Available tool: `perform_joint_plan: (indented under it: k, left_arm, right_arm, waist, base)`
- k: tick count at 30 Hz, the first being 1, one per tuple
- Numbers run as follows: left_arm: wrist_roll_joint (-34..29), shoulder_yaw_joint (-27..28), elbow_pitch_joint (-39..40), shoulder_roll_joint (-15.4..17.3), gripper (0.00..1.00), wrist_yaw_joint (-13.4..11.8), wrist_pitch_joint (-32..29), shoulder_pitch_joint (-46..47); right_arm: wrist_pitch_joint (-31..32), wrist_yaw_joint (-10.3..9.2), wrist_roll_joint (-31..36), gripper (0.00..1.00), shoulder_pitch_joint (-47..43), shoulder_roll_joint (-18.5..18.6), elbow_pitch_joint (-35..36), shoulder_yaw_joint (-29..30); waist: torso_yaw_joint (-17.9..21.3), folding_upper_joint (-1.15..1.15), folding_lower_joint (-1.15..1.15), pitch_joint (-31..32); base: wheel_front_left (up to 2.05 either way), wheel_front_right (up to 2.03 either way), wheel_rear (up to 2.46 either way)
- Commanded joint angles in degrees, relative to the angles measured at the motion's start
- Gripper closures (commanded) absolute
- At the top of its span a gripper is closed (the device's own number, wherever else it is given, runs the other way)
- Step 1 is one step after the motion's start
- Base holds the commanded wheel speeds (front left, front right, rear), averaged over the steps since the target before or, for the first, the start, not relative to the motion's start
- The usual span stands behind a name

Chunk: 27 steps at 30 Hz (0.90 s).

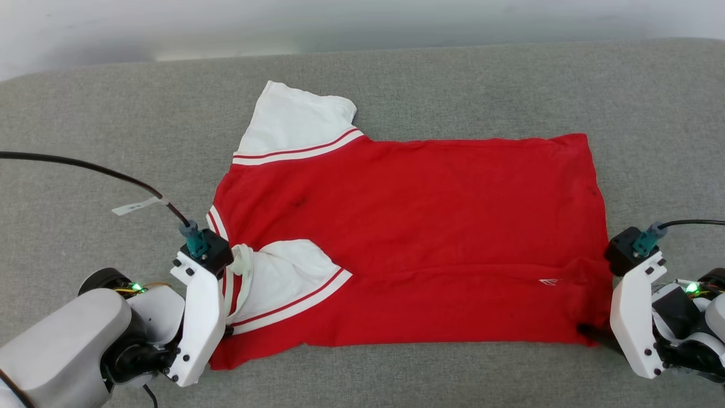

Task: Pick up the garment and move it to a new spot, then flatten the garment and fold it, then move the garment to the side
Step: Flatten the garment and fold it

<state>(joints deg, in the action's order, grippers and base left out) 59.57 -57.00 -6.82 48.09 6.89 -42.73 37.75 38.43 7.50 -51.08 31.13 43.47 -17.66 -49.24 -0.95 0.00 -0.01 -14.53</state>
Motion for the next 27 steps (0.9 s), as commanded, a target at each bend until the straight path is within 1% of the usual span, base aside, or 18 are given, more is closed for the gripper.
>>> perform_joint_plan:
  k: [1, 5, 9, 12, 15, 20, 24, 27]
  left_arm:
    - [0.16, 0.10, -0.18, -0.04, 1.00, 0.04, 0.50, -0.23]
    - [1.43, 0.82, -0.69, 0.35, 1.00, -0.17, 1.59, -1.46]
    - [2.49, 0.67, -0.16, 1.28, 1.00, -0.30, 1.66, -2.88]
    - [3.56, 0.98, 1.37, 1.95, 1.00, -0.73, 2.11, -4.24]
    - [4.06, 0.68, 3.41, 3.40, 1.00, -1.40, 2.25, -5.91]
    - [4.63, 0.18, 6.66, 4.95, 1.00, -2.62, 2.53, -8.47]
    - [4.30, -0.50, 7.87, 5.84, 1.00, -3.40, 2.90, -10.25]
    - [4.04, -1.01, 7.31, 5.68, 1.00, -3.92, 3.59, -11.43]
  right_arm:
    - [-1.70, -0.02, 0.19, 1.00, -1.67, -3.26, -1.45, -1.90]
    - [-4.77, -0.02, 0.49, 1.00, 0.48, -1.07, -1.20, -1.29]
    - [-6.63, -0.03, -0.52, 1.00, 0.54, 2.04, 1.27, -0.52]
    - [-7.36, -0.03, -1.77, 1.00, -1.13, 4.18, 3.85, -0.06]
    - [-7.50, -0.03, -2.87, 1.00, -3.41, 6.75, 6.58, 0.37]
    - [-7.18, -0.03, -4.68, 1.00, -8.66, 10.24, 10.94, 2.18]
    - [-6.14, -0.03, -5.47, 1.00, -13.31, 11.78, 13.32, 3.47]
    - [-5.36, -0.03, -5.24, 1.00, -15.94, 10.90, 12.98, 3.88]
  waist:
    - [0.20, 0.00, 0.01, 0.22]
    - [0.67, 0.00, 0.01, 1.84]
    - [0.83, 0.00, 0.01, 4.08]
    - [0.91, 0.00, 0.01, 5.43]
    - [0.80, 0.00, 0.01, 6.36]
    - [0.46, 0.00, 0.01, 7.15]
    - [0.58, 0.00, 0.01, 7.19]
    - [0.86, 0.00, 0.01, 6.91]
  base:
    - [0.00, 0.00, 0.00]
    - [0.00, 0.00, 0.00]
    - [0.00, 0.00, 0.00]
    - [0.00, 0.00, 0.00]
    - [0.00, 0.00, 0.00]
    - [0.00, 0.00, 0.00]
    - [0.00, 0.00, 0.00]
    - [0.00, 0.00, 0.00]
